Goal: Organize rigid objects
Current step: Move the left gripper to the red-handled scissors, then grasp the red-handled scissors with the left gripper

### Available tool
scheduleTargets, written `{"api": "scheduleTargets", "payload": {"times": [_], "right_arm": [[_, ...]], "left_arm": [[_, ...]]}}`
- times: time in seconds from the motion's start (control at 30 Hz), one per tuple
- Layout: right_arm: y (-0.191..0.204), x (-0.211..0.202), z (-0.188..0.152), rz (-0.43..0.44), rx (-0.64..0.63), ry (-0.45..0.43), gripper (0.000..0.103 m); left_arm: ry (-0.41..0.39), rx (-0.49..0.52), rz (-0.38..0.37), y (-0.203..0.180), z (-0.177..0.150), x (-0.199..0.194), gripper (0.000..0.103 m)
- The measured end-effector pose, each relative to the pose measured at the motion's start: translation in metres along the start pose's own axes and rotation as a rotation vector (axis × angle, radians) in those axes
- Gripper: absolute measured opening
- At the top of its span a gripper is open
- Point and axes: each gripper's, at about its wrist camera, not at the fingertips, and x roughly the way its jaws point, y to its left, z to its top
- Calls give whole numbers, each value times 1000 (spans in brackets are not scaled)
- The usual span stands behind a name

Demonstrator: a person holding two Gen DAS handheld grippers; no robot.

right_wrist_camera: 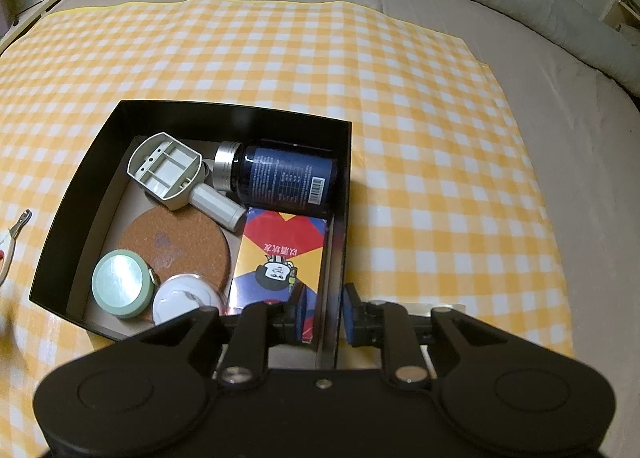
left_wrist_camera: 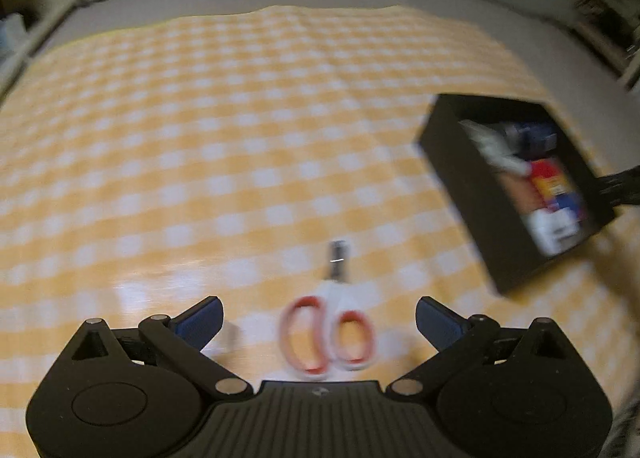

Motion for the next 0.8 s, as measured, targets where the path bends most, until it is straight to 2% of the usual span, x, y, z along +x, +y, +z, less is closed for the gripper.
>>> {"api": "scheduleTargets", "payload": {"times": [0.07,0.2,0.3,0.47,0.6,0.7,0.77,0.8], "right_arm": [[-1,0,0,3,-2,-1,20],[-2,-1,0,7,-2,-2,20],[-1,-1,0,7,-2,-2,21],[-1,-1,0,7,-2,-2,23],[0,0,-1,6,-3,0,24],[1,0,0,5,-6,1,25],[2,0,0,5,-7,1,25],[1,0,0,5,-7,1,25]], "left_arm": [[13,16,72,4,0,1,101],[38,6,119,21,-6,12,102],[50,27,132,29,-15,22,103],[-41,130,129,27,-29,23,103],[-54,176,154,21,-33,28,103],[-40,164,148,22,-30,30,103],[-35,158,150,23,-29,30,98],[-36,159,152,21,-30,29,89]]}}
